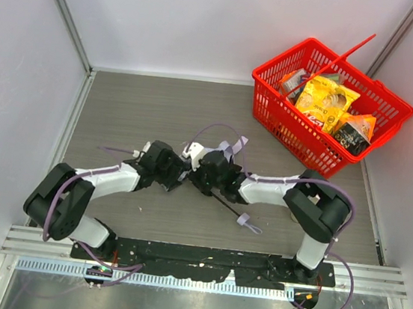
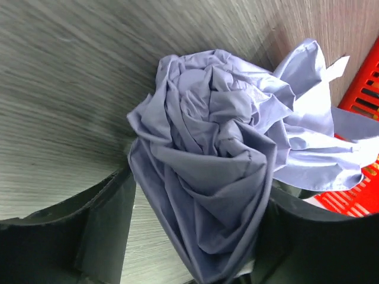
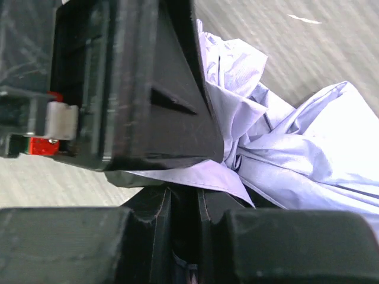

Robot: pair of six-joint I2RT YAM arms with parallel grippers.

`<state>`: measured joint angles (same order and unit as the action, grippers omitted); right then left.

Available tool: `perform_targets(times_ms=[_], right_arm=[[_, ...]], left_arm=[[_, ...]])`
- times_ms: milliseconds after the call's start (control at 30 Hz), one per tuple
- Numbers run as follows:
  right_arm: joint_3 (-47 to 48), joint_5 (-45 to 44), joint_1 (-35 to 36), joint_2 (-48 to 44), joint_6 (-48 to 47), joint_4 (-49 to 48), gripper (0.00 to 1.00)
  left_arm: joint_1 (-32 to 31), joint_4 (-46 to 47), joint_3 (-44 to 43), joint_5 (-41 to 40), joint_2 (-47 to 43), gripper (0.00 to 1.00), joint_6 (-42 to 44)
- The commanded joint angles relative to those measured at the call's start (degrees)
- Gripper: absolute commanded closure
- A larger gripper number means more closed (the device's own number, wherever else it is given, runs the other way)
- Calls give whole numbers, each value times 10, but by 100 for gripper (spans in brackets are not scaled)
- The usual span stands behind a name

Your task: Put away the umbrella

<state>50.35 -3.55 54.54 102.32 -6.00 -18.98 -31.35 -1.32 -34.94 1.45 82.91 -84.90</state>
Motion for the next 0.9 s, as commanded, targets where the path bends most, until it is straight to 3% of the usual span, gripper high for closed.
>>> perform_targets(times_ms=[0,133,367,500,600,700,733,800,867], right_arm=[[11,236,-54,33,113,83,99],[14,337,-87,45,172,79,99],[28,409,-127,73,239,52,99],[47,437,-133,103,264,46,99],[58,453,-137,116,272,54,99],[67,428,-138,113,256,82,99],[73,416,-137,109,251,104,99],[84,377,-136,97,230,152,93],[98,299,-130,76,197,207,80]], left_arm=[[-4,-49,38,-37,-37,19,44],[-4,-77,32,-72,-55,4,84],[-4,-51,49,-66,-21,6,89],[-3,-18,55,-52,12,21,85],[-4,10,73,-55,14,49,86],[-4,26,89,-60,7,86,81],[-4,22,91,-63,4,93,80],[-4,22,94,-65,1,100,83],[-4,24,100,-64,1,100,82]])
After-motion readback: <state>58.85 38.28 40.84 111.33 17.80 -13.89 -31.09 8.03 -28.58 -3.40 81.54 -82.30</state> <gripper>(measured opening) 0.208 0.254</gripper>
